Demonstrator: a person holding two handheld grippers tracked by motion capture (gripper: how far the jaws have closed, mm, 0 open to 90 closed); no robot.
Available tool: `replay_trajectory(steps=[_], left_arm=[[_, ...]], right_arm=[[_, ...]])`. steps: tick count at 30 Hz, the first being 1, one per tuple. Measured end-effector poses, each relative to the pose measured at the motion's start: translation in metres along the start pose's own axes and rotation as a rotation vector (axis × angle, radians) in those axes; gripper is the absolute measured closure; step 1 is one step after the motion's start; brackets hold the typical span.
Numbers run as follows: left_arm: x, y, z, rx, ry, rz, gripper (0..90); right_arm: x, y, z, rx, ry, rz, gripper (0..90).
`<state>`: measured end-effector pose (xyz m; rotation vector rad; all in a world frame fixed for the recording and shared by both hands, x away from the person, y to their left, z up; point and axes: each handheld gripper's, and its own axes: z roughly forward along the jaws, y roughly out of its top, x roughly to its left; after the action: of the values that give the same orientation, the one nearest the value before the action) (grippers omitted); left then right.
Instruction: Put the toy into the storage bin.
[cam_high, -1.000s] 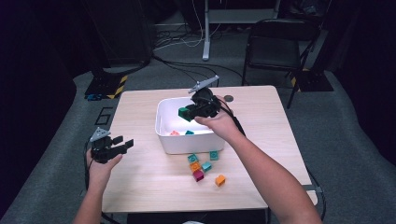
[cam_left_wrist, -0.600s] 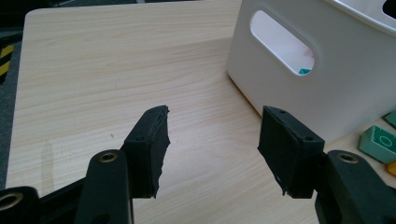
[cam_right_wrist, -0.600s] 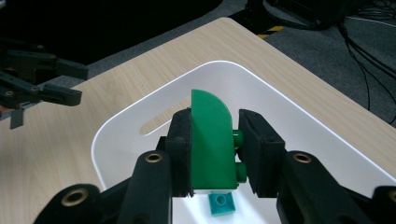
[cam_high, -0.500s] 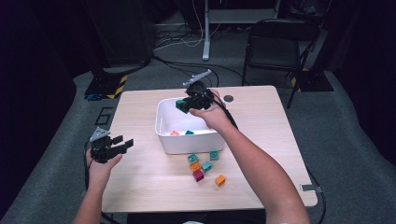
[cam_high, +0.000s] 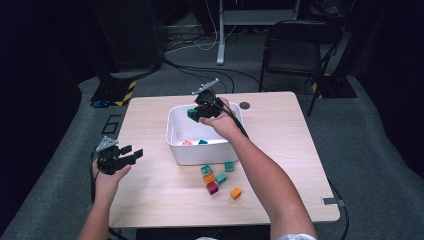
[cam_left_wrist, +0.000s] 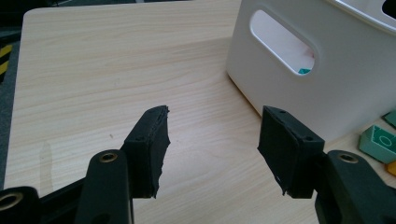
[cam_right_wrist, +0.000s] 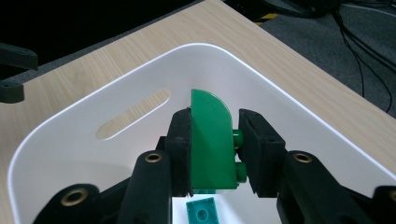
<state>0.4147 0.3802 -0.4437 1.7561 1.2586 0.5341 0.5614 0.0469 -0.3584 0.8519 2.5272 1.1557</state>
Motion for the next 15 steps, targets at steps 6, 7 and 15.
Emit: replay_trajectory(steps=[6, 7, 15], left_arm=[[0.0009, -0.0002, 0.0003, 0.000, -0.001, -0.003, 42.2], [0.0009, -0.0002, 0.0003, 0.000, -0.001, -0.003, 42.2], [0.0016, -0.0002, 0.0002, 0.000, -0.001, -0.005, 42.2]], right_arm=[[-0.0051, -0.0017, 0.0063, 0.010, -0.010, 0.006, 65.0], [-0.0052, -0.0017, 0.0063, 0.013, -0.012, 0.010, 64.2], [-0.0034, -0.0008, 0.0004, 0.001, -0.009, 0.014, 57.9]])
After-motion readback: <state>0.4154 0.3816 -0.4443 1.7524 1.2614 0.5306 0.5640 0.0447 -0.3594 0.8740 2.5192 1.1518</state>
